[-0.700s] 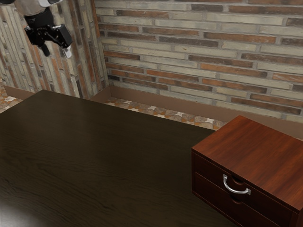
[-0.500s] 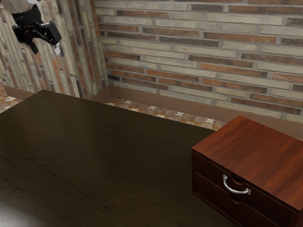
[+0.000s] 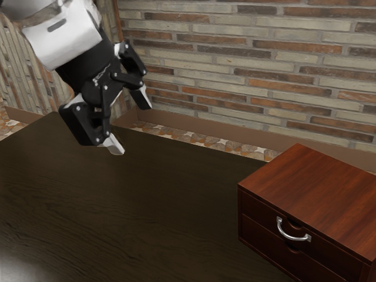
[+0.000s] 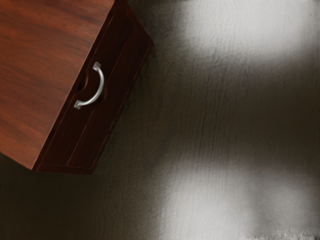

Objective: Pull the drawer handle with one arm to open the drawer

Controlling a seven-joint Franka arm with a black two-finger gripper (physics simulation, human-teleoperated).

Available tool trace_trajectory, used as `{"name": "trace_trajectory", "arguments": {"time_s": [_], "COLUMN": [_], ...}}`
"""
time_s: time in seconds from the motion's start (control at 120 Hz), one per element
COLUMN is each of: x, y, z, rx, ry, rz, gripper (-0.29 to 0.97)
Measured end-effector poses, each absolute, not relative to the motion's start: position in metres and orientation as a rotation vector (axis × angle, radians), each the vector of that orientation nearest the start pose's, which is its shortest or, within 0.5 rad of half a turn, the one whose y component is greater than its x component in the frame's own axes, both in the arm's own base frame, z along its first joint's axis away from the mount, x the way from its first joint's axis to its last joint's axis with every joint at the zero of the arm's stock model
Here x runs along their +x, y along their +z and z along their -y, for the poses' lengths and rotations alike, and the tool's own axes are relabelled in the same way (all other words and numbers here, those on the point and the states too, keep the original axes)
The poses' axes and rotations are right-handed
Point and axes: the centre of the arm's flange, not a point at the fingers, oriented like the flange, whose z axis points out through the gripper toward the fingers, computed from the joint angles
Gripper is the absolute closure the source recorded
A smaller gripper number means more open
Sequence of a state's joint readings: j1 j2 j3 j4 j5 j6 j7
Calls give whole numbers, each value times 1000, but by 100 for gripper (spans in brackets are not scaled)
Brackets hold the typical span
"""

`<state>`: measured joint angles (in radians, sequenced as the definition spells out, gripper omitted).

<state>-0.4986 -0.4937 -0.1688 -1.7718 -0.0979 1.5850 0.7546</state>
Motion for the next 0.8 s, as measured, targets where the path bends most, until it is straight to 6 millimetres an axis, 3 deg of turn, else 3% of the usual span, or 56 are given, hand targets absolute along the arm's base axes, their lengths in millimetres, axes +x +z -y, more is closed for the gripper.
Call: {"name": "trace_trajectory", "arguments": {"time_s": [0.042, 0.092, 0.2, 0.267, 0.333, 0.542, 0.708, 0.8], "x": [266, 268, 309, 322, 333, 357, 357, 362], "y": [751, 724, 626, 585, 558, 517, 506, 490], "z": [279, 295, 332, 345, 355, 391, 426, 440], "rx": [-2220, -2108, -1970, -1892, -1822, -1685, -1573, -1538], "ry": [-492, -453, -258, -213, -223, -374, -484, -496], "rz": [-2137, -2229, -2373, -2436, -2485, -2589, -2656, -2684], "gripper": [0, 0, 0, 0, 0, 0, 2, 6]}}
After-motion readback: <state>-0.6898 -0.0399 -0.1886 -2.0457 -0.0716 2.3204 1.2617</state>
